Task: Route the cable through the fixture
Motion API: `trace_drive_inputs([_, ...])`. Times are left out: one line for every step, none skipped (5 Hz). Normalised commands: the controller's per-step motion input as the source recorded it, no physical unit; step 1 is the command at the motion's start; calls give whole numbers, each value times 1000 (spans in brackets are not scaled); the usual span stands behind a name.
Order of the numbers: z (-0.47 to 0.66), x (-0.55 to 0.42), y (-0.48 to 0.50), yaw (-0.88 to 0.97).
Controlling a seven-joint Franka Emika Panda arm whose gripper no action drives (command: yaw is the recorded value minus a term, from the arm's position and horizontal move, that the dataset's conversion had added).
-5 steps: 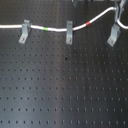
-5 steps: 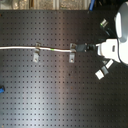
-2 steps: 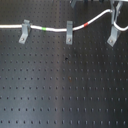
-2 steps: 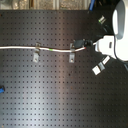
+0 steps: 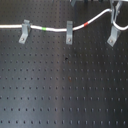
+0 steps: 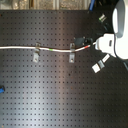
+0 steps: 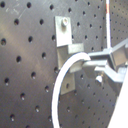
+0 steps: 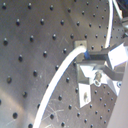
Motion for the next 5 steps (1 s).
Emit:
trace_drive_inputs([2,-178,26,166])
trace_drive_inputs([-4,0,0,169])
trace_drive_inputs([28,-6,2,251])
trace_drive_inputs([71,-30,9,266])
trace_drive_inputs([91,-125,-41,86])
